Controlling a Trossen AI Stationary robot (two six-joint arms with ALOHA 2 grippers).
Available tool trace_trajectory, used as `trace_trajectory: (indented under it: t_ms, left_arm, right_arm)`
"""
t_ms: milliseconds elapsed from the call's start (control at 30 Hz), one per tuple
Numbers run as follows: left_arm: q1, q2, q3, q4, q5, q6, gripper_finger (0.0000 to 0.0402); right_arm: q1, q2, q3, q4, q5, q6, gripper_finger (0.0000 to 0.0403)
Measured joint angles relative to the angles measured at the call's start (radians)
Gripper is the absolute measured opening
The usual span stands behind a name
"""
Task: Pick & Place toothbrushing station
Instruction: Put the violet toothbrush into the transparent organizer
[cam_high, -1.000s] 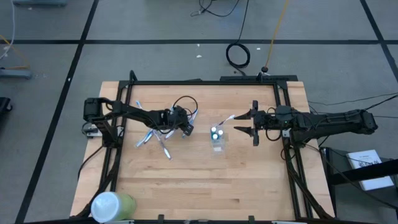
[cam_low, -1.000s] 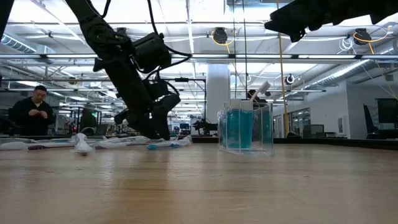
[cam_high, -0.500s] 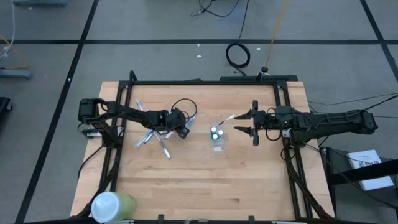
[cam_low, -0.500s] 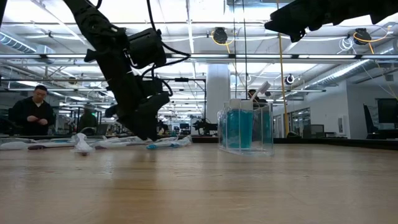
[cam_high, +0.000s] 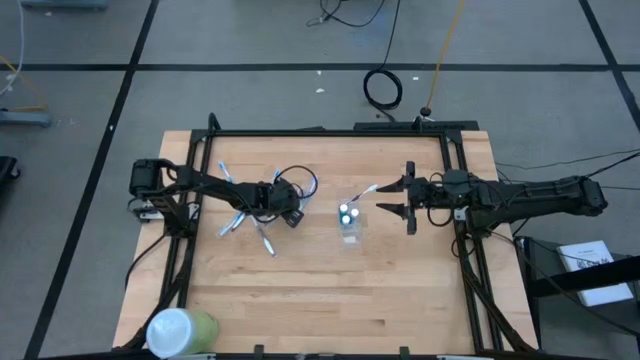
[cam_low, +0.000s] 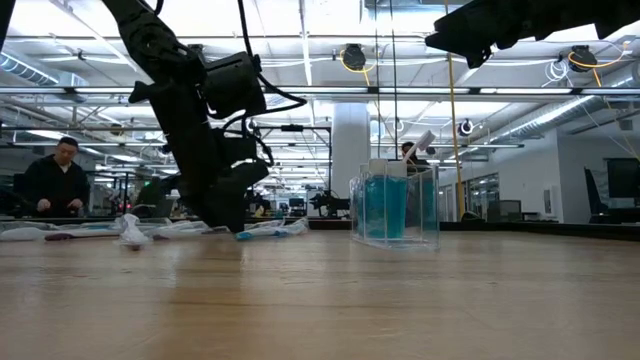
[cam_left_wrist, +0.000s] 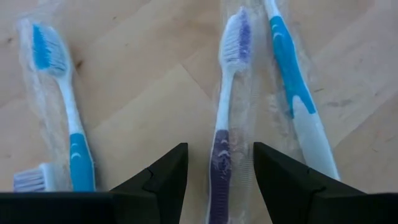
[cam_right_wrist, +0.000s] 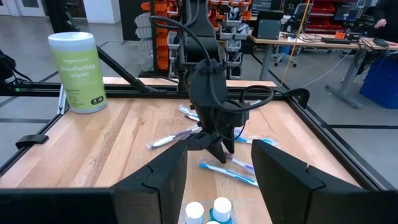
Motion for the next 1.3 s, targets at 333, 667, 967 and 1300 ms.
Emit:
trace_trajectory:
  t_ms: [333, 667, 967, 1300]
  left_arm:
    - [0.008, 0.002, -0.001, -0.003, -0.007, -0.013, 0.0092]
    - [0.034, -0.075, 0.008, -0.026, -0.044, 0.072, 0.002]
    - [0.01, -0.239, 0.046, 0.156, -0.088, 0.246, 0.0002]
    - [-0.07, -0.261, 0.046, 0.681, 0.048, 0.613, 0.0002]
  right_arm:
    - [0.0, 0.0, 0.0, 0.0, -0.001, 0.002, 0.0171]
    - [0.0, 0.0, 0.0, 0.005, -0.001, 0.008, 0.0171]
    - [0.0, 0.019, 0.0, 0.028, -0.001, 0.014, 0.0171]
    - [0.0, 0.198, 0.0, 0.184, 0.0, 0.007, 0.0171]
